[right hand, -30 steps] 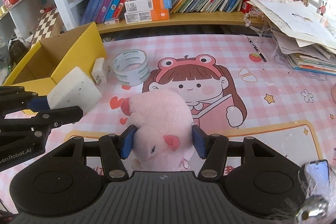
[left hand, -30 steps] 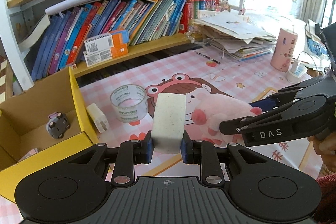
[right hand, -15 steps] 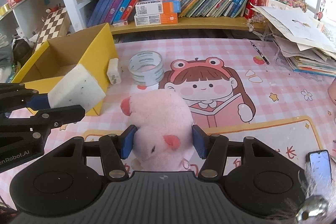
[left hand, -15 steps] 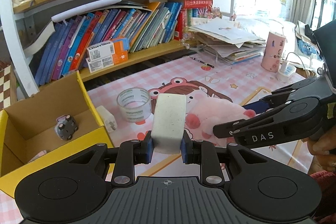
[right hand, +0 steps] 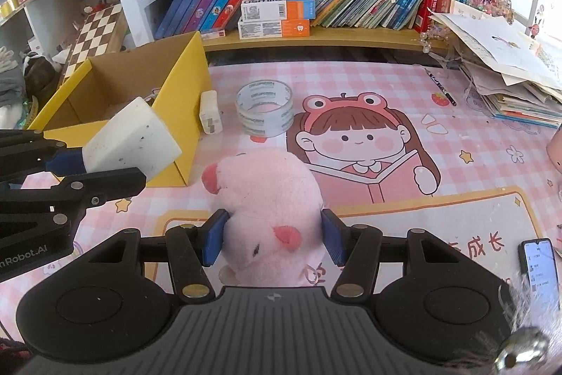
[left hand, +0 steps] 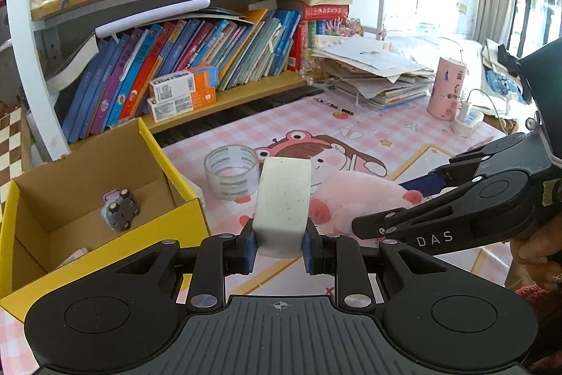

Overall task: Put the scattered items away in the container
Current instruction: 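Lift the white block with the left tool while the right tool carries the pig over the box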

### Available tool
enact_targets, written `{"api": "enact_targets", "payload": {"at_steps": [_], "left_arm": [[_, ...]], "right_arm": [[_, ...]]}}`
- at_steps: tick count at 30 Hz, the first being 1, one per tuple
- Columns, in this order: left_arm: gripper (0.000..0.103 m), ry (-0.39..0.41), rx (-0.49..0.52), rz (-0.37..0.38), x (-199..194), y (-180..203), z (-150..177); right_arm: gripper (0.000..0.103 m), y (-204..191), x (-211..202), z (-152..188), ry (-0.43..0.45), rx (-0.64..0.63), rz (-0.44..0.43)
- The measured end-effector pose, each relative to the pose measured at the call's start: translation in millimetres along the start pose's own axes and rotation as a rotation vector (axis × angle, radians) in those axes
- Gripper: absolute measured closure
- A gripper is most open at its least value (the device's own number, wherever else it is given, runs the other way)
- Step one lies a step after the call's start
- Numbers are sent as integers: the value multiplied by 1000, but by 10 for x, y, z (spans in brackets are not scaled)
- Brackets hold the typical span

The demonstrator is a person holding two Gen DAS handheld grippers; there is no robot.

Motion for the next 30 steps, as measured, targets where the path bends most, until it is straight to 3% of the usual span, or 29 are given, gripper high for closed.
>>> {"api": "enact_targets", "payload": {"at_steps": [11,30], "left_arm": [[80,28,-36,-4,-171,-205,36],[80,98,-111,-156,-669,-823,1]], "right_arm": [[49,-255,-9,-31,0,-35,-8],[49,-775,16,-381,61,-121,-105]]}}
Point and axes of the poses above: each gripper's, at about its wrist camera, not at the fingertips, and x roughly the way its jaws point, y to its right, z to its underside, the point moved 5 cm from there along x, roughly the way its jaws point, and after that the axes turned 12 degrees about y, right-handed, at the moved point
